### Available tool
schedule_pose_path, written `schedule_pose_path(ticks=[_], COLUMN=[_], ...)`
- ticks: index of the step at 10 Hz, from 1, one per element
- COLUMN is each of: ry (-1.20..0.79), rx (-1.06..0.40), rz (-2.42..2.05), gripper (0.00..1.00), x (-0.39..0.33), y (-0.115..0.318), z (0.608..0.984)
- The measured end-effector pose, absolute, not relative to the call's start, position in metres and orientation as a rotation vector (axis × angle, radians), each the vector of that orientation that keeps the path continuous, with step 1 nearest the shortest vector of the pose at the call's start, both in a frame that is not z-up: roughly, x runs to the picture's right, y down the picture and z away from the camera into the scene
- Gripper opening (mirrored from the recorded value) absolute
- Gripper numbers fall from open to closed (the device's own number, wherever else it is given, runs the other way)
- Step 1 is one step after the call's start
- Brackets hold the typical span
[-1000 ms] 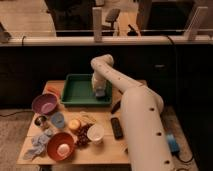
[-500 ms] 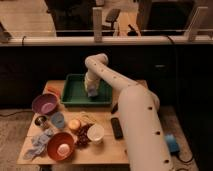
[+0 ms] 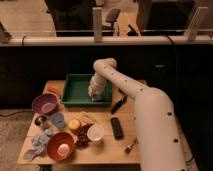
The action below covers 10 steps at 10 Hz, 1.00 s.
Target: Wipe tray with sponge
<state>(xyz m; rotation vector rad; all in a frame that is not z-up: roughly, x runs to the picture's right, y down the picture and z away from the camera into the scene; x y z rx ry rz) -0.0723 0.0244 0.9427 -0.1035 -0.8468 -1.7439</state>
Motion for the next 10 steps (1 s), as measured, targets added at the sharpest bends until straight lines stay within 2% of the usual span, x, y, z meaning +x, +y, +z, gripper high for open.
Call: schedule_pose_path(ticks=[3, 10], ry=[-0.838, -0.837], rx=[-0.122, -0.127], rz=[-1.707, -1.701], gripper=[0.03, 0.03], x=[-0.0596, -0.0583], y=[0.0188, 0.0190], z=[0.9578, 0.9591])
